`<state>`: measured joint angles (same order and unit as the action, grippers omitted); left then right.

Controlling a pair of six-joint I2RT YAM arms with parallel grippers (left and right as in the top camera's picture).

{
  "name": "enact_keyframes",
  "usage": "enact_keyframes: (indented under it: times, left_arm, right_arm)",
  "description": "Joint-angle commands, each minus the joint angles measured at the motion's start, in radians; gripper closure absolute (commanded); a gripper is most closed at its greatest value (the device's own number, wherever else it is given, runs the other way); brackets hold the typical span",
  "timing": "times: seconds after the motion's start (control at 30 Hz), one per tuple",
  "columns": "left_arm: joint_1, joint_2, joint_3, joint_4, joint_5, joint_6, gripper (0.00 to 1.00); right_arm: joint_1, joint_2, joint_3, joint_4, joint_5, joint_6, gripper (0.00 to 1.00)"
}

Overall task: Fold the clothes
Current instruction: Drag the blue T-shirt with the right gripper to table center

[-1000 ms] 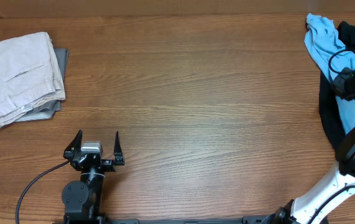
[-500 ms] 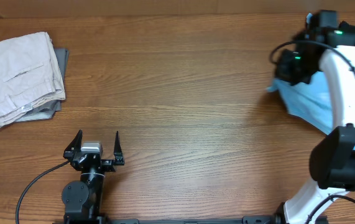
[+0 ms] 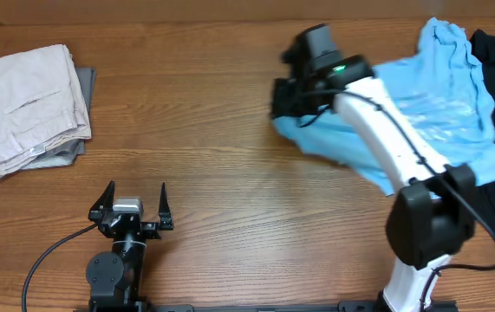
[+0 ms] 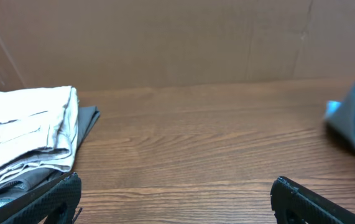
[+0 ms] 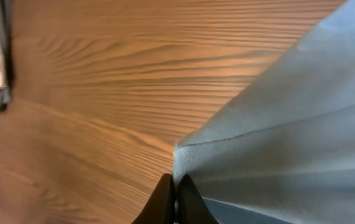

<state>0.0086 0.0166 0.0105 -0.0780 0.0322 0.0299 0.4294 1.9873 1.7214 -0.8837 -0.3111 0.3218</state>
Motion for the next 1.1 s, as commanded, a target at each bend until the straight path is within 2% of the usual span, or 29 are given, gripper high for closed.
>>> enact_keyframes:
  times: [0.0, 0.33, 0.53, 0.93, 1.07]
  left_arm:
    - [0.004, -0.012, -0.006, 0.001, -0.008, 0.019, 0.0]
    - [0.004, -0.012, -0.006, 0.001, -0.008, 0.019, 0.0]
    - [0.004, -0.012, -0.006, 0.001, -0.008, 0.019, 0.0]
    - [0.004, -0.012, -0.006, 0.001, -0.008, 0.019, 0.0]
    - [0.004, -0.012, -0.006, 0.001, -0.008, 0.019, 0.0]
  right_arm:
    - [0.073, 0.028, -0.004, 0.064, -0.022, 0.061, 0.96]
    - [0.22, 0.099, -0.004, 0.313, 0.026, 0.076, 0.96]
    - [0.233, 0.104, -0.004, 0.366, 0.063, 0.076, 0.95]
    - [0.213, 0.102, -0.004, 0.336, 0.063, 0.072, 0.96]
    - [0.168, 0.094, -0.003, 0.277, 0.063, 0.072, 0.96]
